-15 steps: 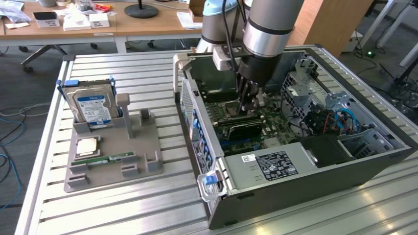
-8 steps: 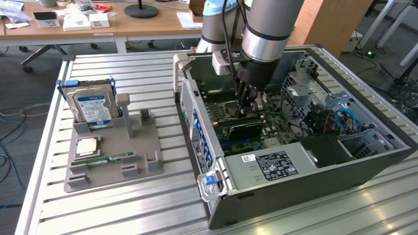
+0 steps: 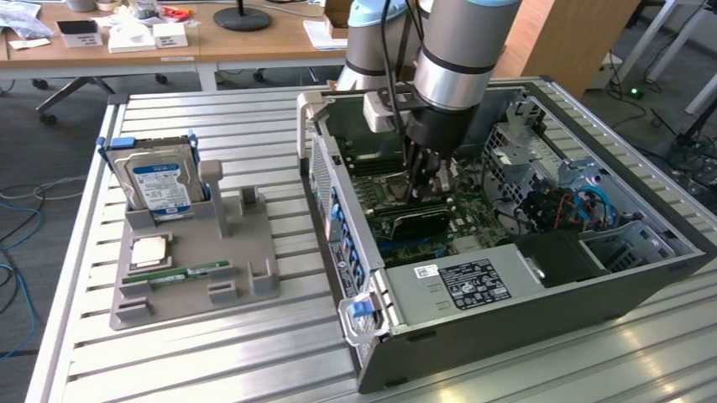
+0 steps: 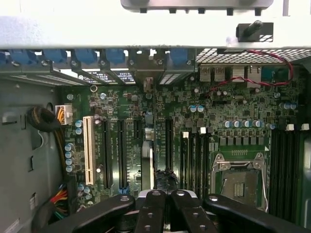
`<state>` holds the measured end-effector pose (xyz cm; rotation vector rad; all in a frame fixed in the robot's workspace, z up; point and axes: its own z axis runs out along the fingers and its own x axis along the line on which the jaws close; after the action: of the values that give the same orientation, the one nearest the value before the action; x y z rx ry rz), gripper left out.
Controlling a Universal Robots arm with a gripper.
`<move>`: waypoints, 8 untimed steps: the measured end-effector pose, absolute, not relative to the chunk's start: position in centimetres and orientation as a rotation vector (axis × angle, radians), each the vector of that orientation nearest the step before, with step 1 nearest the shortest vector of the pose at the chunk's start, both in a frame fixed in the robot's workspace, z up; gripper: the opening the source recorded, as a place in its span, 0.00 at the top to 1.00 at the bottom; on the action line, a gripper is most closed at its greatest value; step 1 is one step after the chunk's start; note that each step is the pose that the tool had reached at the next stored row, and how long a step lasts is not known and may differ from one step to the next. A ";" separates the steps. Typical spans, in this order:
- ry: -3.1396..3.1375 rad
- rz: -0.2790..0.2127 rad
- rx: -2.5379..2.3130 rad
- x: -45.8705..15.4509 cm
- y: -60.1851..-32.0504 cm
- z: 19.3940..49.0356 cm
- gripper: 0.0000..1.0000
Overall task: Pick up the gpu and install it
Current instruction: 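Press down on the gpu until it lock into place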
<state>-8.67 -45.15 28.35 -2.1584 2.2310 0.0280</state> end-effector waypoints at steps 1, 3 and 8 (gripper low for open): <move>2.231 0.028 -2.158 -8.7 -45.2 28.3 0.90; 2.231 0.028 -2.159 -8.7 -45.2 28.2 0.90; 2.231 0.028 -2.158 -8.7 -45.2 27.9 0.90</move>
<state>-8.67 -45.22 27.89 -2.1582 2.2310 0.0281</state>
